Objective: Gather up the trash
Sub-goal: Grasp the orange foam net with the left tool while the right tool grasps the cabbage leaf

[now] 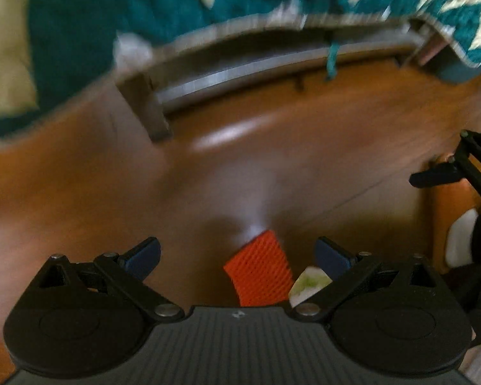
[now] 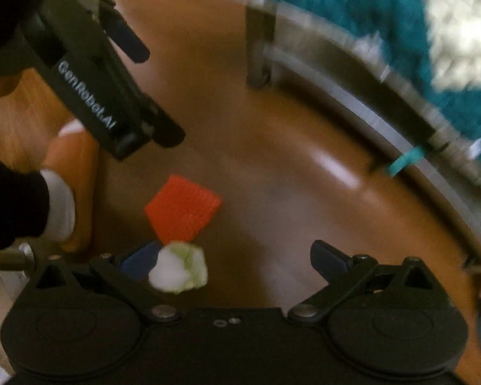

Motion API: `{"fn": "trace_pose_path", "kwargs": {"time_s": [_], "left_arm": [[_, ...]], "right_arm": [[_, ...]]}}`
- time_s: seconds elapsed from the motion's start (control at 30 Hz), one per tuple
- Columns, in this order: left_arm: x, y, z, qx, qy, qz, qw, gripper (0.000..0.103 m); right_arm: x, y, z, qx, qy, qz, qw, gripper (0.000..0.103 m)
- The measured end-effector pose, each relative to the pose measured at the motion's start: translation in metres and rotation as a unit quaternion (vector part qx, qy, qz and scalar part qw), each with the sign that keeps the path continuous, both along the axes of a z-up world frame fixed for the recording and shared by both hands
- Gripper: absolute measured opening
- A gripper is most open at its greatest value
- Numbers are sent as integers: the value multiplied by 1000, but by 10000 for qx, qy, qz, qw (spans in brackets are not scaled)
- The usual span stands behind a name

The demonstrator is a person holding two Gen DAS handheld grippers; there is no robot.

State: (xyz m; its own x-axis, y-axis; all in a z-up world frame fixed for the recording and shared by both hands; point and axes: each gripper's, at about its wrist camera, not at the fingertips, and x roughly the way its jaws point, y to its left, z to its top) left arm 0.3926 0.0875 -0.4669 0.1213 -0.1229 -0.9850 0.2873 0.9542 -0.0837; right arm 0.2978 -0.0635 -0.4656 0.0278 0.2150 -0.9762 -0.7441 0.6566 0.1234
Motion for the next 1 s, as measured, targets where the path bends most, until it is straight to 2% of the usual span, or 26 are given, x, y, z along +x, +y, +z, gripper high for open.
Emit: {"fn": "trace_pose_path", "kwargs": {"time_s": [0.27,0.47,0.6,0.73,0.8,0.9,1.0], "left_arm": [[-5,3,-101,-165,908,330,9952,103],[-8,1,-155,-117,1223,487,9912,103],[-11,0,-176,-107,1245,505,9909,103],[-17,-5,-186,-29,1149,374,9927,102],[-19,-7,-191,-48,1129,366,9929,98],[-25,-10,-191,-35,996,320,9945,98],[-28,-11,-192,-19,884,365,9954,93]], "right_arm": [[-18,17,-81,-295,590,354,9972,97],[-31,24,-126,-463,752,885,9922,97],[-39,27,-139,-388,729,1023,9913,96],[-43,32,-149,-386,769,1053,9907,89],[-47,36,-155,-396,773,1087,9903,84],[-54,40,-161,-465,736,1201,9889,74],[-60,43,-162,-492,614,1308,9883,62]]}}
